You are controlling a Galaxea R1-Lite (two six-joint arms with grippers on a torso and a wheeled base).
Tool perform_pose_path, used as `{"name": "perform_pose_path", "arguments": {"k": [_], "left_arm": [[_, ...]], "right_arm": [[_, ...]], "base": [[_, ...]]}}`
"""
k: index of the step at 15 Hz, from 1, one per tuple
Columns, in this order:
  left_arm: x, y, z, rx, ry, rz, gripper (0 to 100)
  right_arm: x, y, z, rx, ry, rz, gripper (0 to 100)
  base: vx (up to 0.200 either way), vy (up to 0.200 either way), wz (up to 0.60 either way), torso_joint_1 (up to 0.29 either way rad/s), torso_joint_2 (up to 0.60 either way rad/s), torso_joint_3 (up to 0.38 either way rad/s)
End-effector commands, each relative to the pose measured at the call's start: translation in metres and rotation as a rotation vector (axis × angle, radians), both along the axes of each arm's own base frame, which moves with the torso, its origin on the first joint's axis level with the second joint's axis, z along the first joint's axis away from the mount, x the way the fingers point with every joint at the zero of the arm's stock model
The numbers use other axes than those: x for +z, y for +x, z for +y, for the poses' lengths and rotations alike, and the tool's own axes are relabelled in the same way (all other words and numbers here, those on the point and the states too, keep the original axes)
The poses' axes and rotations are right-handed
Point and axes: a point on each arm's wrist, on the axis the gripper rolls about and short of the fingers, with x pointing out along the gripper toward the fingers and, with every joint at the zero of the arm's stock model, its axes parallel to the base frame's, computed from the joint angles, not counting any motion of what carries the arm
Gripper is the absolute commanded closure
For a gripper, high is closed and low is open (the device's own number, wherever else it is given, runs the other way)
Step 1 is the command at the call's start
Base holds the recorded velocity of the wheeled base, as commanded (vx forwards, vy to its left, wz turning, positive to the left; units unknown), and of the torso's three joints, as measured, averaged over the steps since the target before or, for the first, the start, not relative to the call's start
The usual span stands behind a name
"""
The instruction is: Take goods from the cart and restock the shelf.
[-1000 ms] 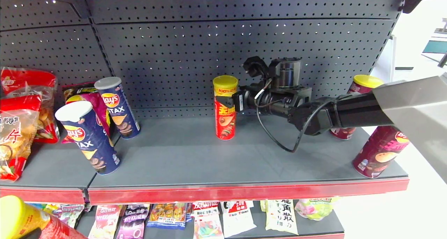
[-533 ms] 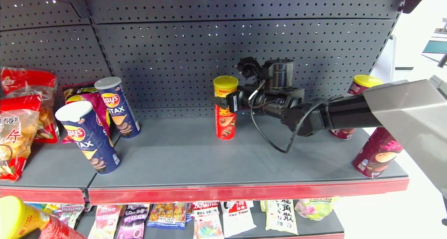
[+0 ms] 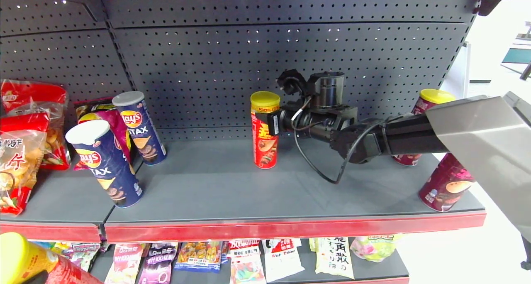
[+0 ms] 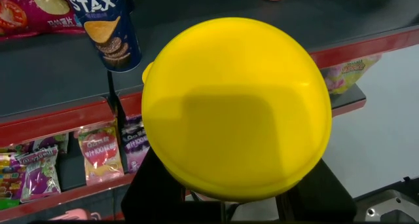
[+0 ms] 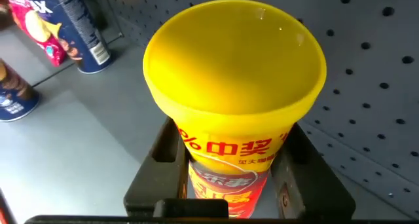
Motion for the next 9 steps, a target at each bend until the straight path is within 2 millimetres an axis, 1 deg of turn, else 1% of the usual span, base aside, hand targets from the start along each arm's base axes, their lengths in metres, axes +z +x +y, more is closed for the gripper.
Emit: {"name": "perform_pose_path", "arguments": {"k": [1,2,3,4,5,6,7,8,9], "left_arm": [[0.002,0.001,0.000,0.013,0.004,-0.002,100],[0.003,0.001,0.000,0.017,0.006,-0.005,100],[0.003,0.001,0.000,0.018,0.004,-0.006,100],[0.002,0.000,0.000,0.022,0.005,-0.010,100],[0.001,-0.001,0.001,0.025,0.006,-0.007,100],[0.001,0.000,0.001,0.028,0.007,-0.003,100],[0.001,0.000,0.001,0.028,0.007,-0.003,100],[0.002,0.004,0.001,0.027,0.009,0.012,100],[0.002,0.005,0.001,0.029,0.008,0.017,100]], "right_arm": [[0.021,-0.018,-0.001,-0.021,0.012,-0.025,100],[0.032,-0.030,-0.001,-0.019,0.019,-0.037,100],[0.037,-0.036,-0.004,-0.019,0.021,-0.041,100],[0.048,-0.055,-0.010,-0.022,0.020,-0.043,100],[0.052,-0.067,-0.014,-0.026,0.016,-0.041,100],[0.049,-0.089,-0.018,-0.017,-0.005,-0.018,100],[0.049,-0.089,-0.018,-0.017,-0.005,-0.018,100],[0.038,-0.114,-0.022,0.002,-0.041,0.019,100],[0.031,-0.120,-0.021,-0.015,-0.036,0.007,100]], "base": [[0.000,0.000,0.00,0.000,0.00,0.000],[0.000,0.000,0.00,0.000,0.00,0.000],[0.000,0.000,0.00,0.000,0.00,0.000],[0.000,0.000,0.00,0.000,0.00,0.000],[0.000,0.000,0.00,0.000,0.00,0.000],[0.000,0.000,0.00,0.000,0.00,0.000],[0.000,0.000,0.00,0.000,0.00,0.000],[0.000,0.000,0.00,0.000,0.00,0.000],[0.000,0.000,0.00,0.000,0.00,0.000]]}}
